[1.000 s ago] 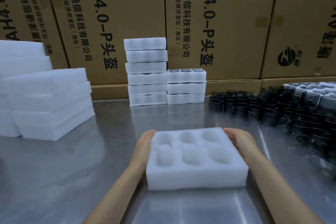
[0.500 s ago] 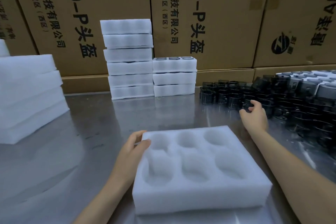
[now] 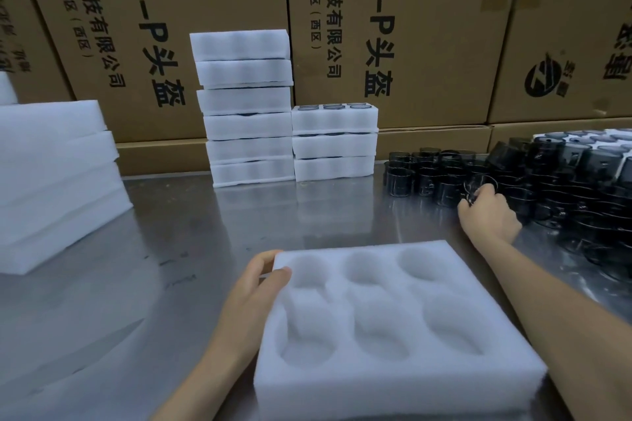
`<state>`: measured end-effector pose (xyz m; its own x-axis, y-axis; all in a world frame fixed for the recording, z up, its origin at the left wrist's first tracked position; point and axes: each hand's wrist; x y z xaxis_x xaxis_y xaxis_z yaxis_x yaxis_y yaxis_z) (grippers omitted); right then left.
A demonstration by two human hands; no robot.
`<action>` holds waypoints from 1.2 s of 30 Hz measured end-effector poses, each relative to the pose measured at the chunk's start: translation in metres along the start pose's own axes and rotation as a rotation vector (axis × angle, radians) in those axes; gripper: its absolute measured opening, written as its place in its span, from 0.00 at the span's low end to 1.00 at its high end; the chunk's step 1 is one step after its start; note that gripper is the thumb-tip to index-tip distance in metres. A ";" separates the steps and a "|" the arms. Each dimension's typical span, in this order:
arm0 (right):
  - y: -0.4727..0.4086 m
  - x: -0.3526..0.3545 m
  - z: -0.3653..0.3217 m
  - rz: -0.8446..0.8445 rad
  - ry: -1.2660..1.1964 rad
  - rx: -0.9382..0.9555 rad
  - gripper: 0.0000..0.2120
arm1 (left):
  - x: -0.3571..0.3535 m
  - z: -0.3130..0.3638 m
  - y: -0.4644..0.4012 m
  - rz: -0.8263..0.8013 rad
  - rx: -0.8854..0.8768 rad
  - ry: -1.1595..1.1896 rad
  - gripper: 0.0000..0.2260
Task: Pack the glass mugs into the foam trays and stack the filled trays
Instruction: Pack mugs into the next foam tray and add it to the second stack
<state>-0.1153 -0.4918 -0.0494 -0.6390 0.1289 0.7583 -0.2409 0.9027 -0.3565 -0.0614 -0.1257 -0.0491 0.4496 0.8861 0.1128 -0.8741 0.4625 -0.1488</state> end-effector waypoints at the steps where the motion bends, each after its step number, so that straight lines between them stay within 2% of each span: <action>1: 0.001 0.001 0.000 0.005 0.004 0.005 0.15 | 0.000 0.000 0.000 0.001 0.003 -0.007 0.05; 9: 0.010 0.003 0.006 0.084 -0.073 0.092 0.12 | 0.000 0.001 0.001 -0.016 0.003 -0.007 0.04; 11: 0.015 0.006 0.008 0.116 -0.134 0.108 0.11 | -0.001 0.002 0.001 -0.021 0.003 -0.005 0.08; 13: 0.023 0.013 0.011 0.145 -0.222 0.129 0.11 | -0.001 0.002 0.001 -0.015 0.006 -0.002 0.04; 15: 0.036 0.021 0.015 0.152 -0.346 0.166 0.11 | -0.002 0.002 0.002 0.000 0.009 0.007 0.05; 22: 0.099 0.082 -0.017 0.069 -0.686 0.341 0.08 | -0.002 0.004 0.002 0.024 0.003 -0.026 0.07; 25: 0.130 0.113 -0.051 -0.036 -0.788 0.529 0.05 | -0.002 0.004 0.002 0.027 -0.004 -0.029 0.08; 27: 0.156 0.121 -0.071 -0.190 -0.788 0.657 0.05 | -0.002 0.004 0.002 0.027 -0.018 -0.037 0.08; 30: 0.189 0.112 -0.088 -0.375 -0.642 0.733 0.07 | -0.002 0.003 0.002 0.025 -0.064 -0.054 0.08; 36: 0.205 0.097 -0.092 -0.424 -0.392 0.835 0.10 | -0.002 0.003 0.001 0.018 -0.102 -0.052 0.11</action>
<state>-0.1597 -0.2571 0.0012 -0.5407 -0.4150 0.7317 -0.8410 0.2482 -0.4807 -0.0632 -0.1270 -0.0463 0.4211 0.8928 0.1600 -0.8576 0.4494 -0.2503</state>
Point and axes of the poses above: each hand's wrist, its own y-axis away from the middle knuckle, its own x-axis out of the back of the hand, z = x × y
